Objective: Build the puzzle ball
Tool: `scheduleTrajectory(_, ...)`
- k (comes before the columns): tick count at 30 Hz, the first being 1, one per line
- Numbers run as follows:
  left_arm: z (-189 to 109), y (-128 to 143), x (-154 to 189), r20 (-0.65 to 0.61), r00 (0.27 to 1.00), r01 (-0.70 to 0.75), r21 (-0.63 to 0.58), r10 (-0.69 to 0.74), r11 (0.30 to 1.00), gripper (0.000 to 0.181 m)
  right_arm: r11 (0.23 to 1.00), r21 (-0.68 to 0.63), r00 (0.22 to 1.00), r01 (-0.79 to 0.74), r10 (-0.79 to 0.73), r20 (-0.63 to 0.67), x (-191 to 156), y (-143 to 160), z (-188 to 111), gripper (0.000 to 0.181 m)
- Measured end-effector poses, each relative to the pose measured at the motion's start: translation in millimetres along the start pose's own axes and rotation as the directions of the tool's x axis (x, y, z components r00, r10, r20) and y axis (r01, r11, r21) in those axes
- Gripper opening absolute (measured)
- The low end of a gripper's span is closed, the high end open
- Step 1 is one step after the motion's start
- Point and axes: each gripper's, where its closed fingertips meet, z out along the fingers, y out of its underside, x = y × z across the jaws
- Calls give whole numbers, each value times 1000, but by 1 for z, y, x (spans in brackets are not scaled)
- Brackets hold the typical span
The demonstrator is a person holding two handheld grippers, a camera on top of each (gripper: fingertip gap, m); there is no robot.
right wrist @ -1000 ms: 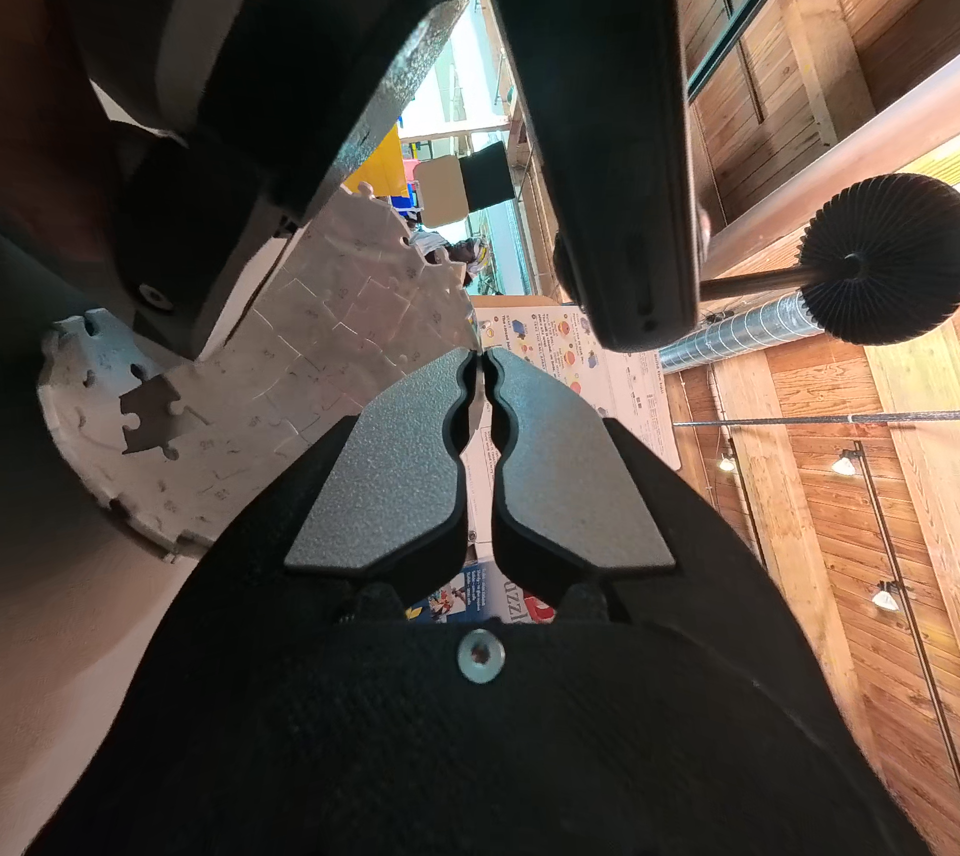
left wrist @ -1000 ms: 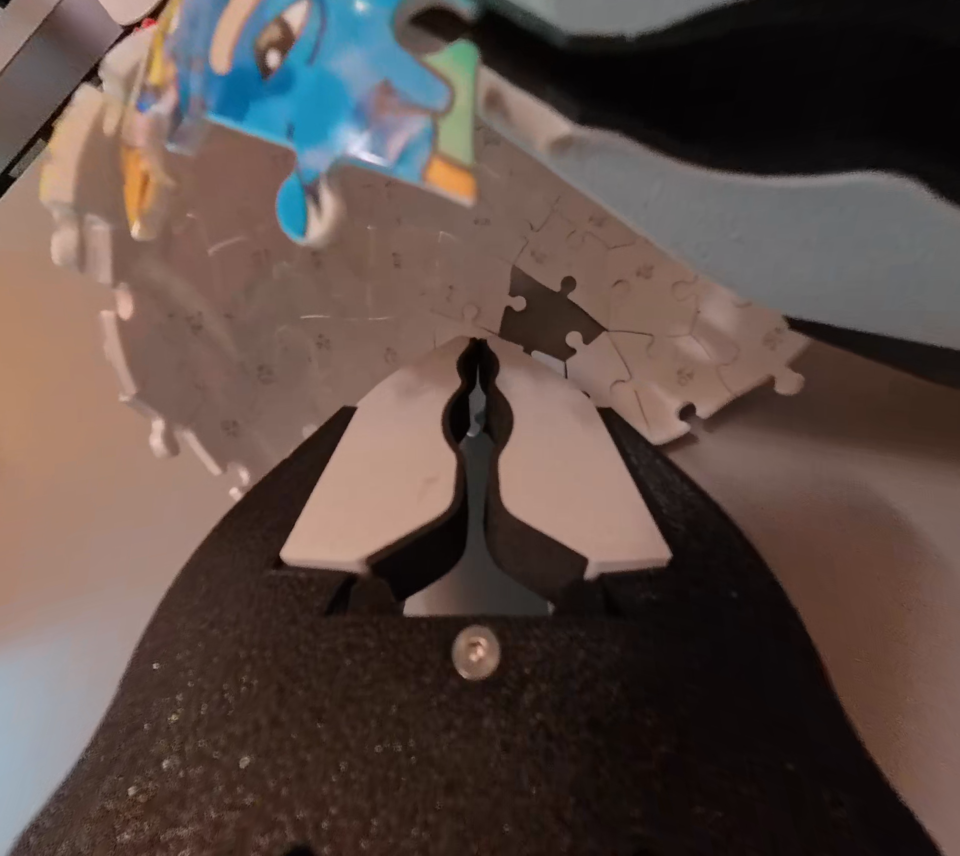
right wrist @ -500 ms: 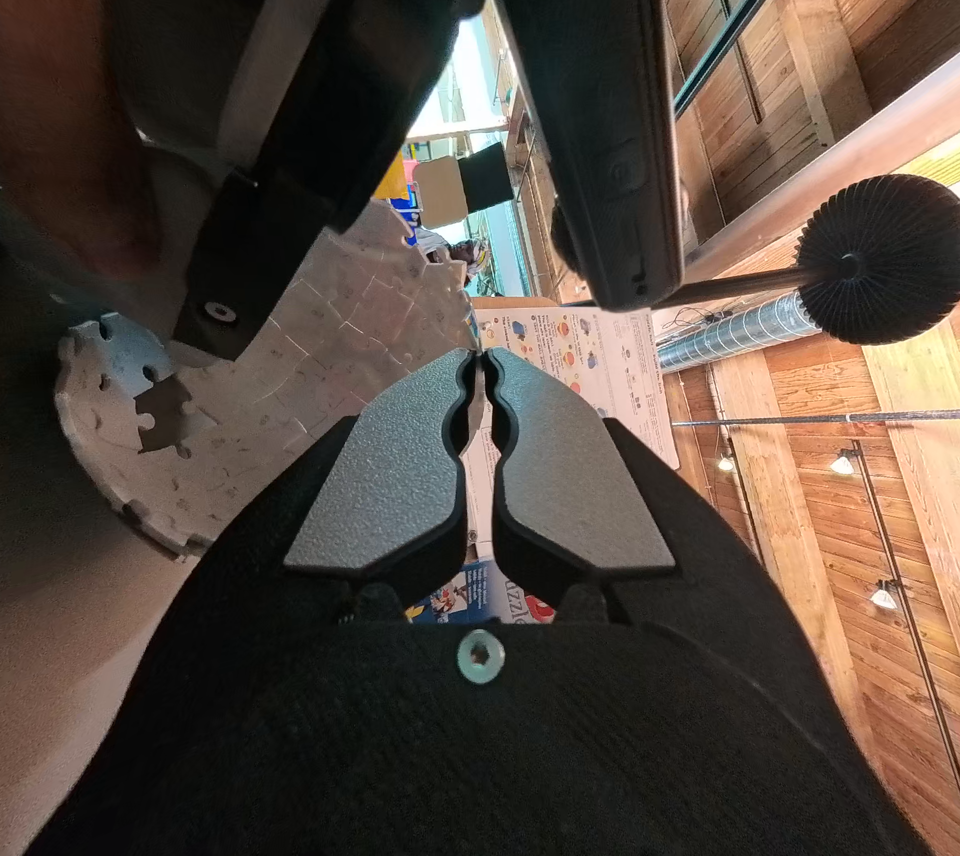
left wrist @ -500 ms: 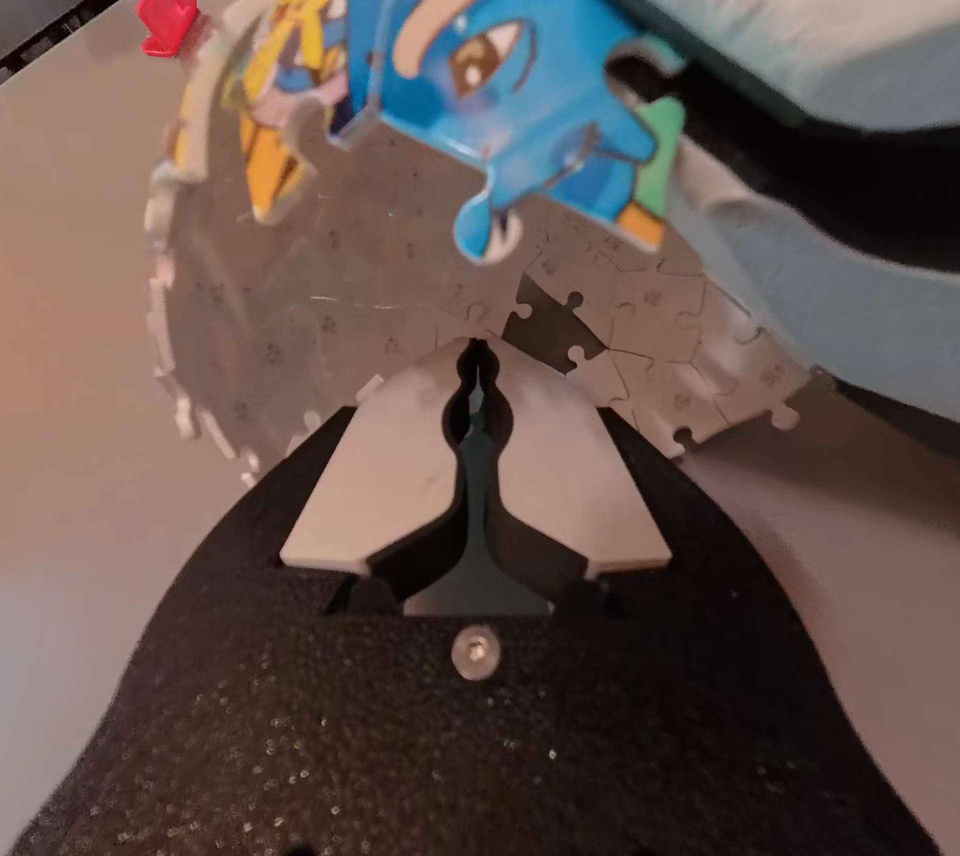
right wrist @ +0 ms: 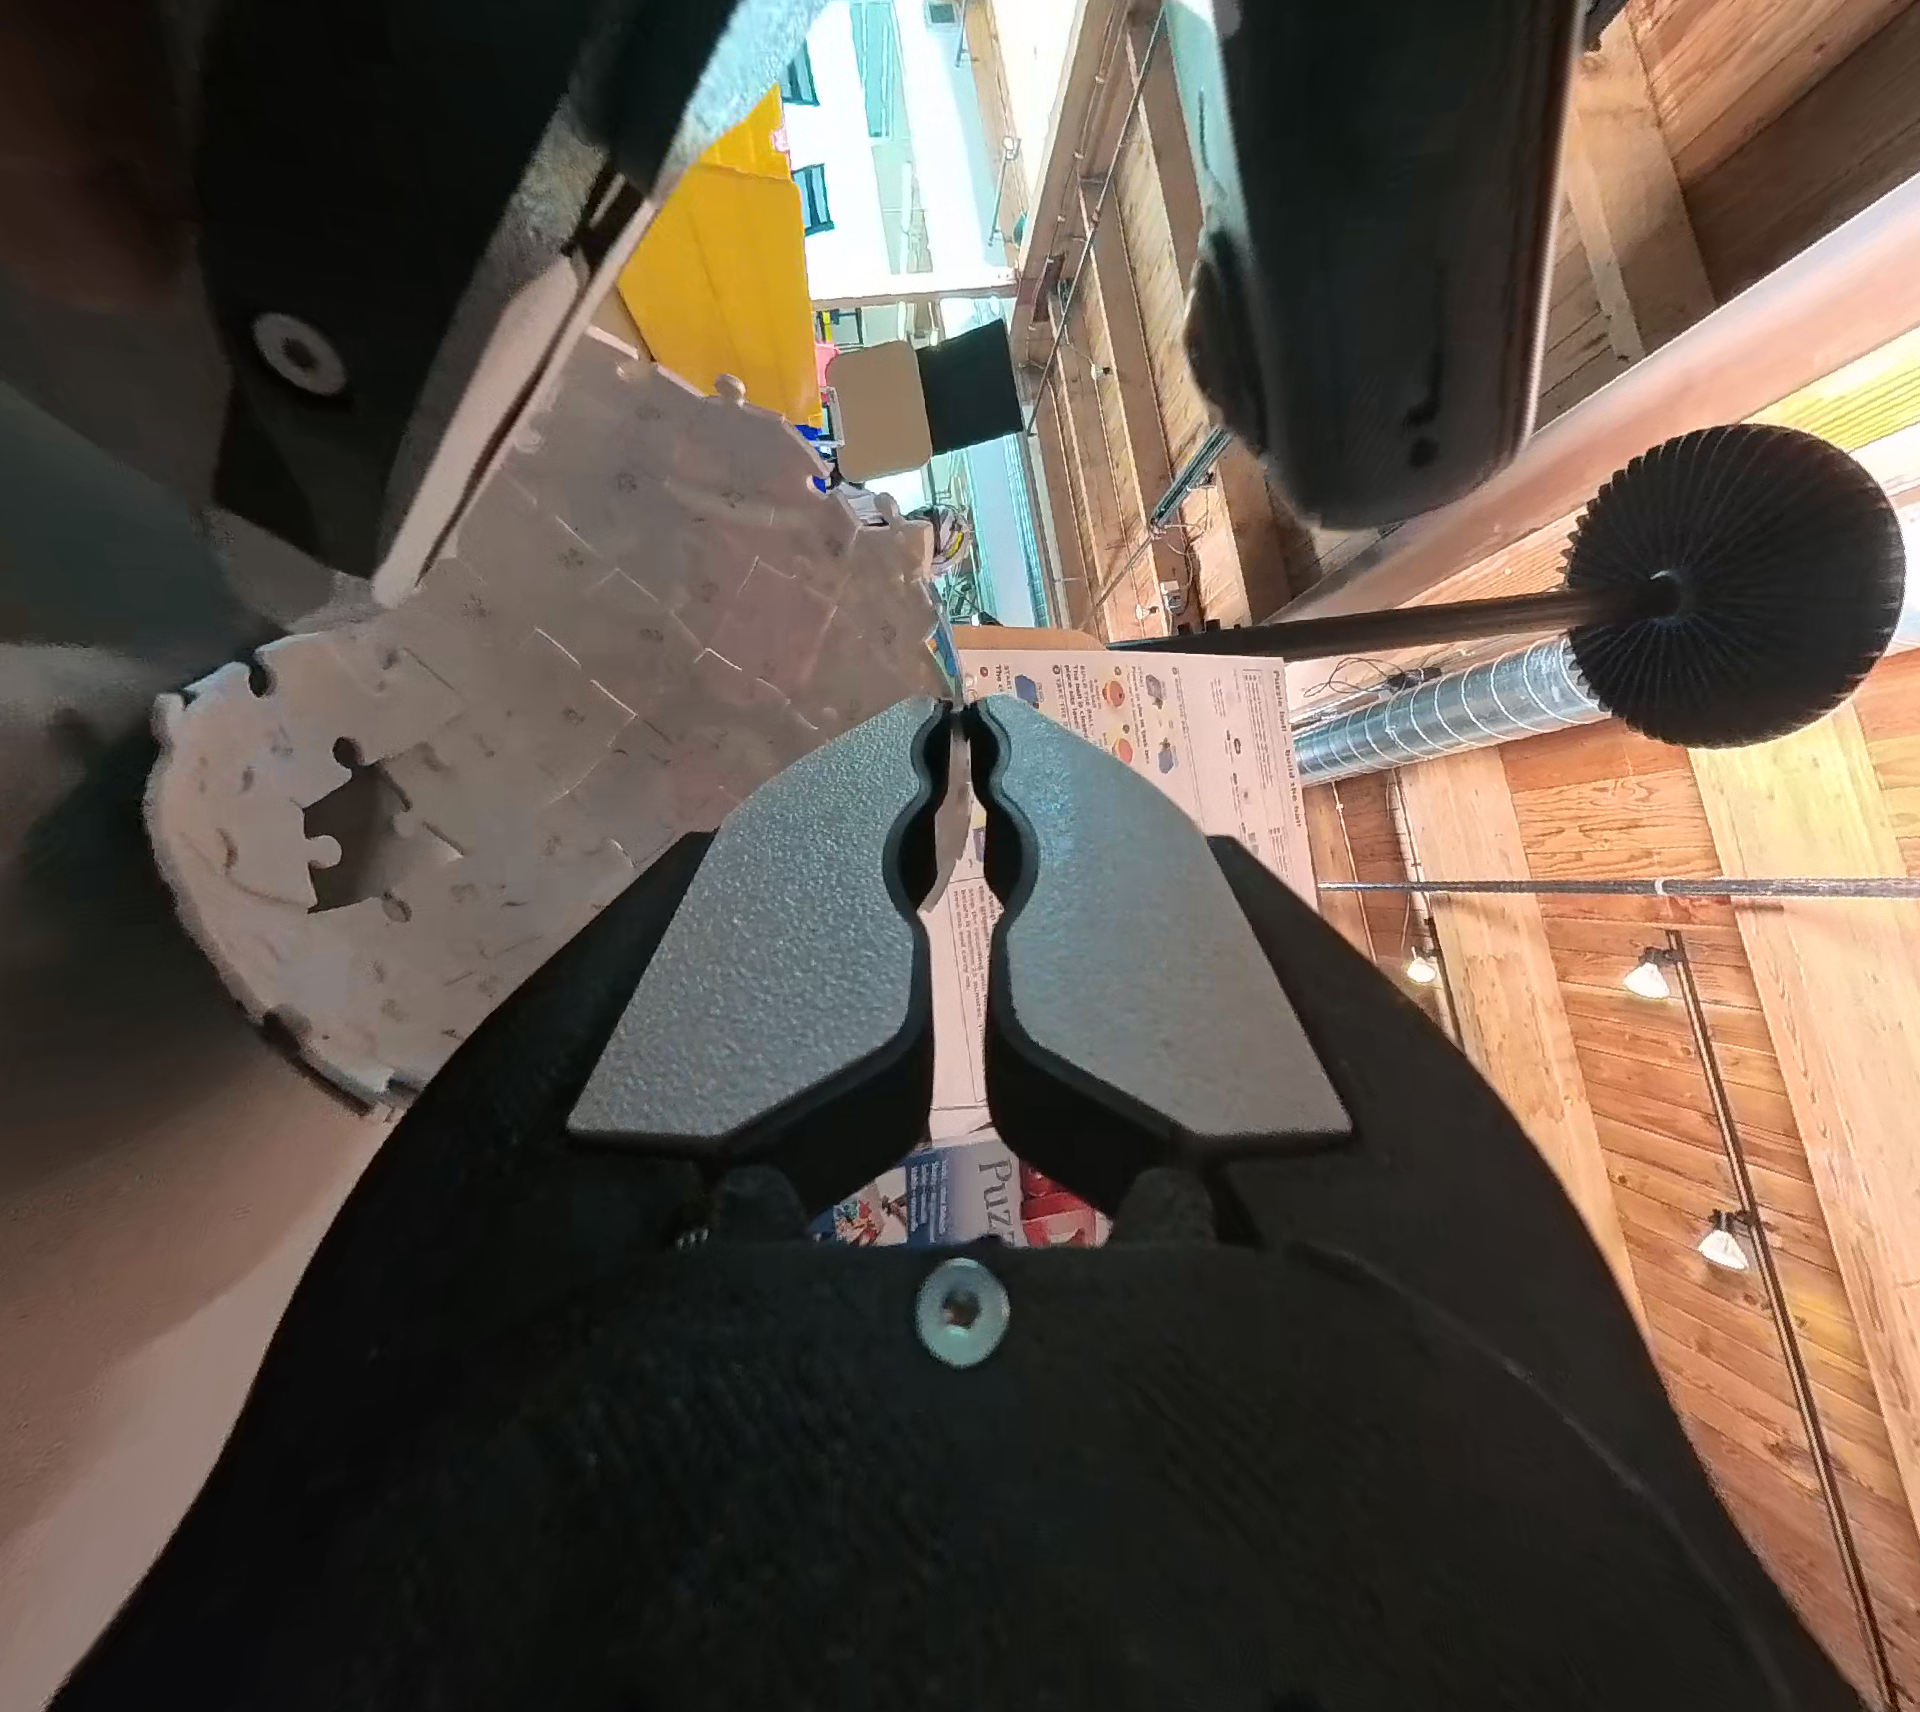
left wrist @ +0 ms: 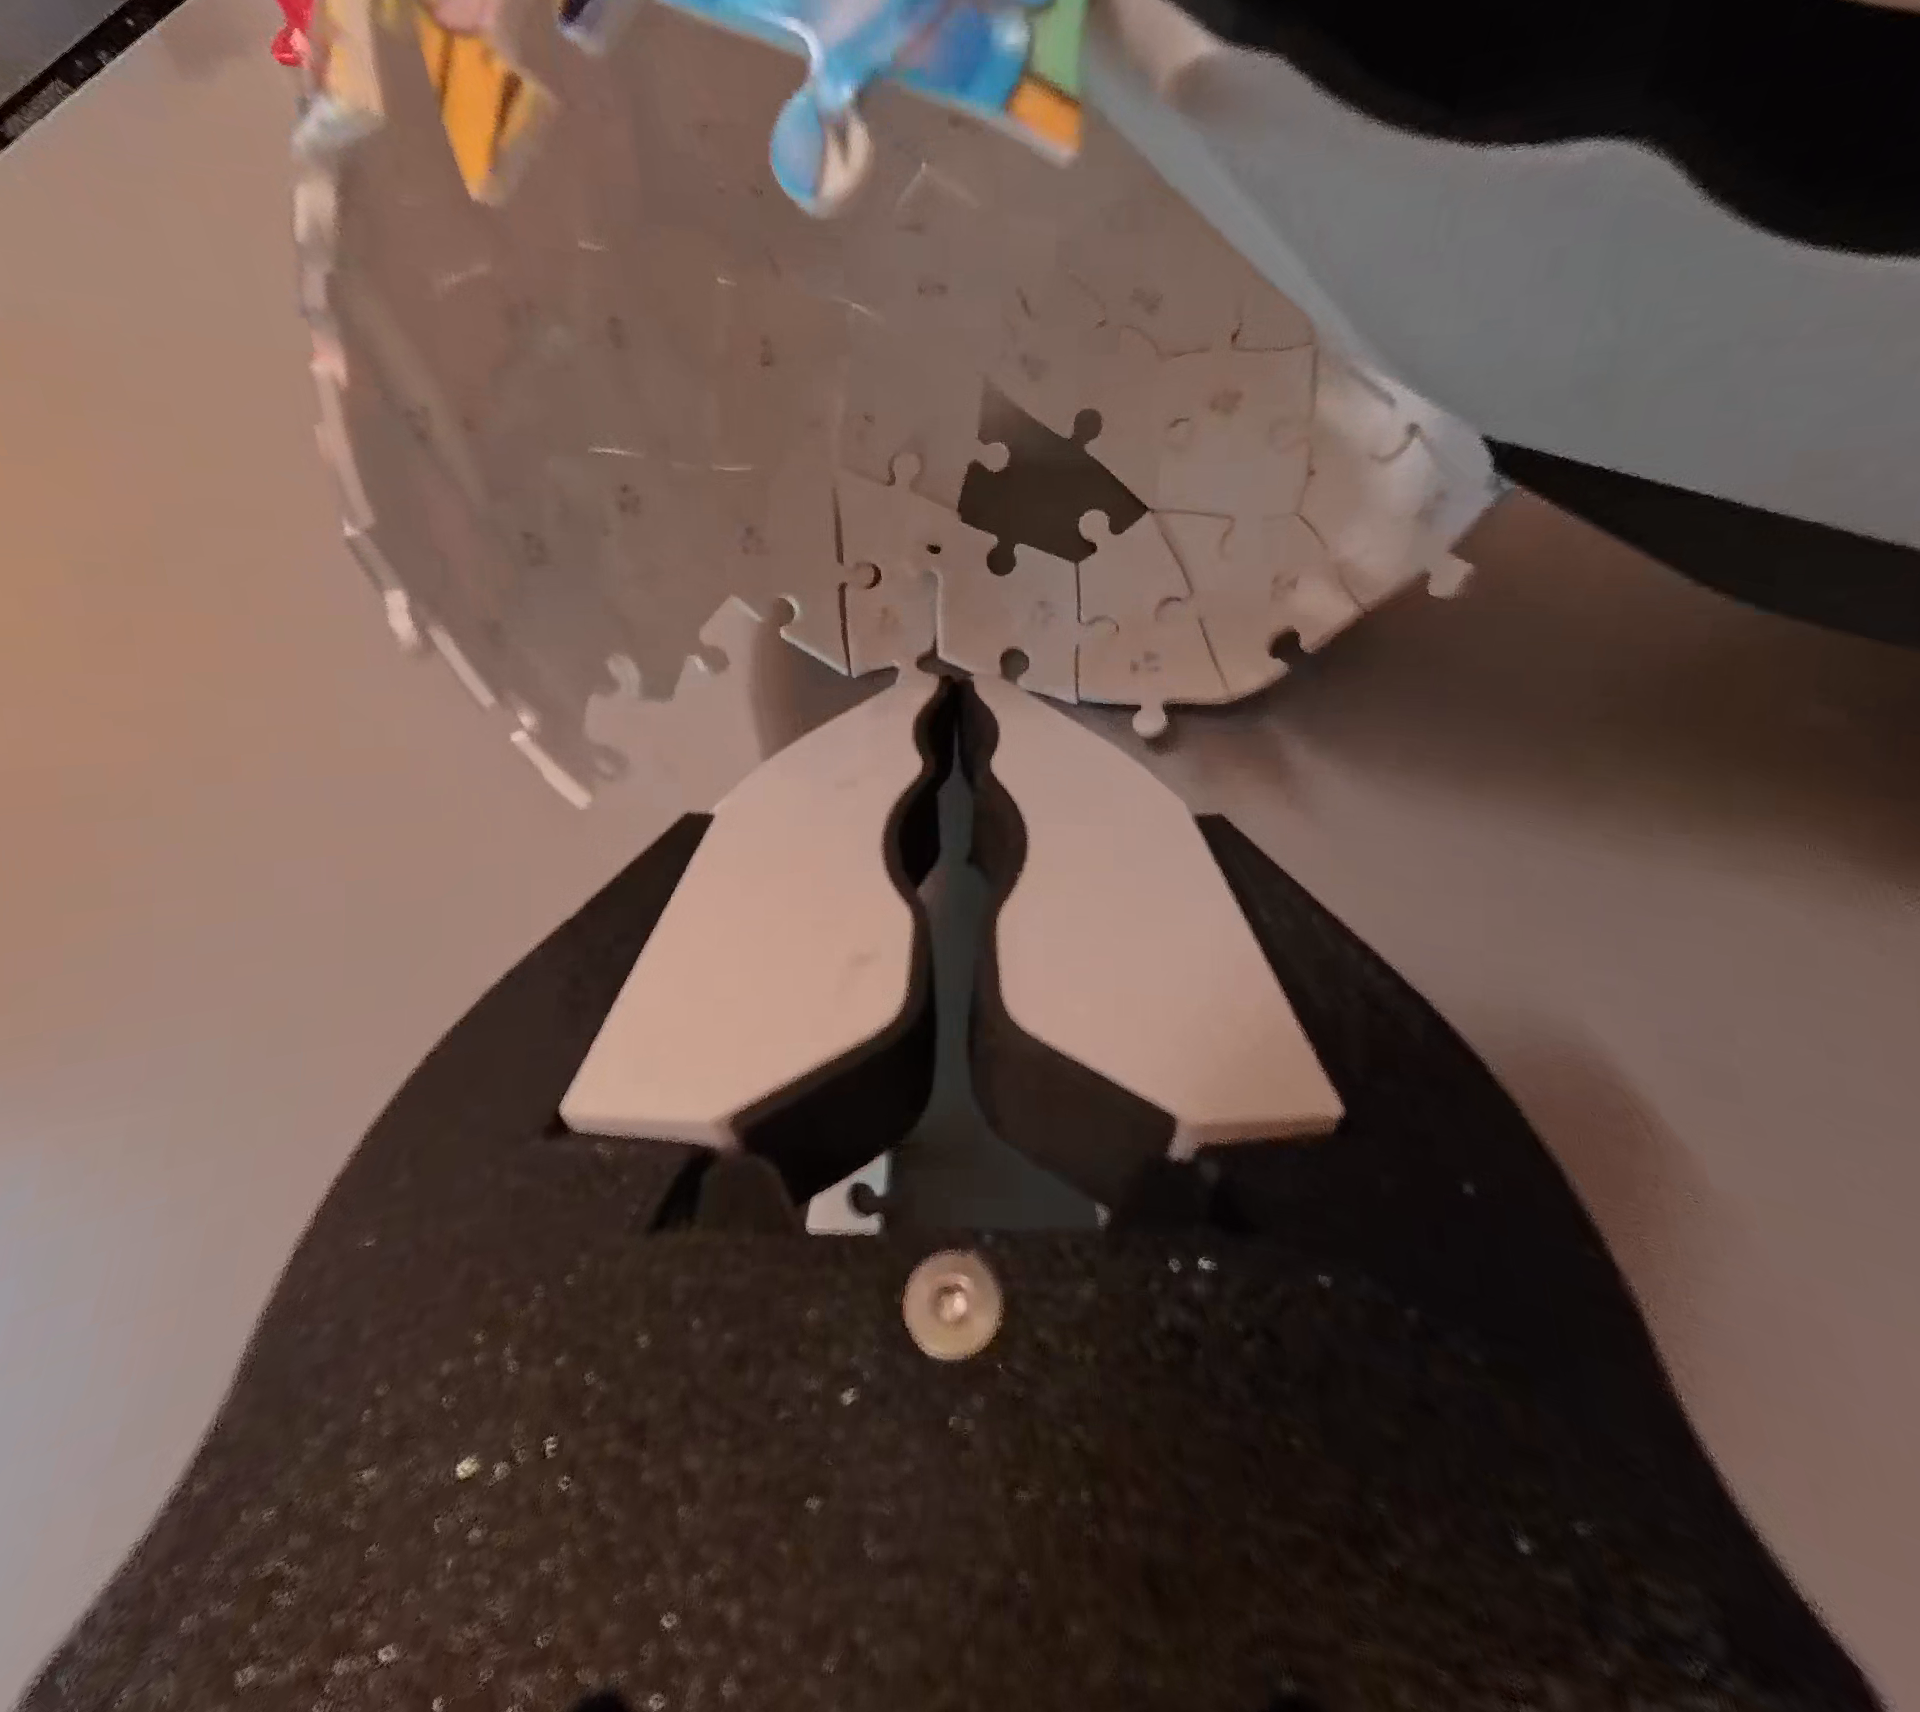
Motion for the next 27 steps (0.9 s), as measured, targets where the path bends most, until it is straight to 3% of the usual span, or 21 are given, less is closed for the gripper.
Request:
scheduleTrajectory(10, 4, -13, 1, -46, 999, -20, 47, 22, 999, 0, 1000, -4, 1000, -12, 12, -3, -1, -1, -3, 4)
scheduleTrajectory(18, 6, -23, 18, -94, 976, -186, 119, 198, 975, 0, 999, -12, 999, -38, 38, -7, -1, 2, -3, 4)
scheduleTrajectory(27, 14, -16, 26, -151, 950, -270, 33, 272, 962, 0, 998, -11, 998, -56, 56, -6, -1, 3, -3, 4)
